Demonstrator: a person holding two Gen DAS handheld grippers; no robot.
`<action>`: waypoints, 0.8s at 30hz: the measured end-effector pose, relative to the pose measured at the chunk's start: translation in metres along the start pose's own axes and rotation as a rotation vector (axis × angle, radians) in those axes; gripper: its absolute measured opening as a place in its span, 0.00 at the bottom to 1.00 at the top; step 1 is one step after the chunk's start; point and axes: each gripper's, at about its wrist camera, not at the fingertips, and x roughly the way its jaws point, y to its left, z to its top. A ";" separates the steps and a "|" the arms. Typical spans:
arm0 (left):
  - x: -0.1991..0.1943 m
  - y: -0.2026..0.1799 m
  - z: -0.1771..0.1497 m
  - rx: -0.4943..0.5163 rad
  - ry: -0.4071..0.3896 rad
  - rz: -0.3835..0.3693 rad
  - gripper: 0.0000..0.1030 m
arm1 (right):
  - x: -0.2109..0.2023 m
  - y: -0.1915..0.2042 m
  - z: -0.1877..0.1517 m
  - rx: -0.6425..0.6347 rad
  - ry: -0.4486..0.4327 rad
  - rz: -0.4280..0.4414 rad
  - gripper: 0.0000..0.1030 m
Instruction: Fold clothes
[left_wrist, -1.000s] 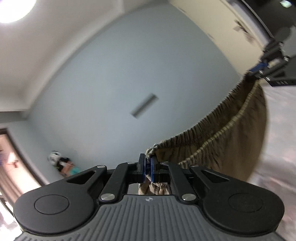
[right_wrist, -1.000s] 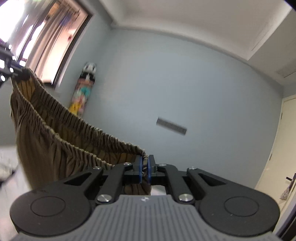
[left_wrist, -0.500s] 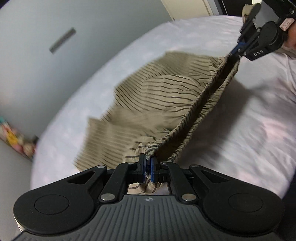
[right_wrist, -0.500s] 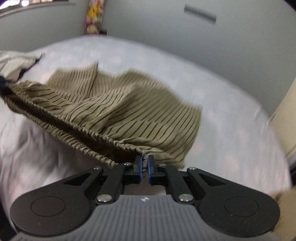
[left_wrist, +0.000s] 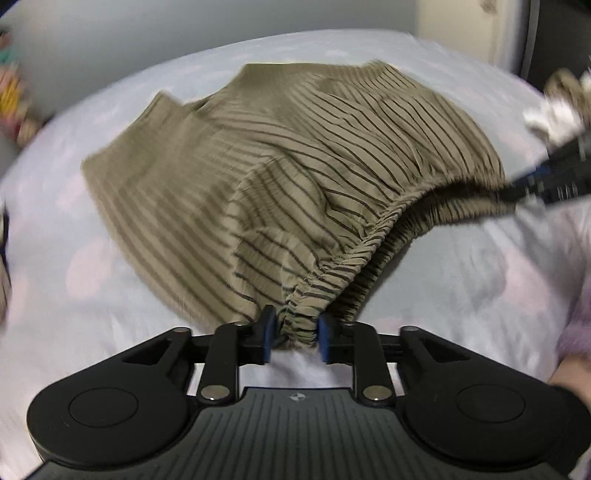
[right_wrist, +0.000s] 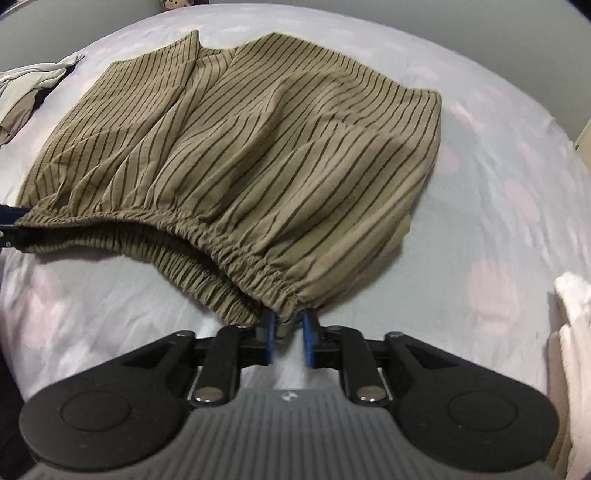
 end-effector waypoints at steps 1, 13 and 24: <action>-0.003 0.003 -0.002 -0.035 0.000 -0.018 0.39 | -0.002 -0.001 0.002 0.015 -0.006 0.014 0.25; -0.022 0.068 -0.023 -0.719 -0.093 -0.259 0.51 | -0.025 -0.060 -0.018 0.507 -0.138 0.206 0.46; 0.013 0.087 -0.038 -0.999 -0.017 -0.291 0.51 | 0.023 -0.072 -0.020 0.785 -0.082 0.301 0.20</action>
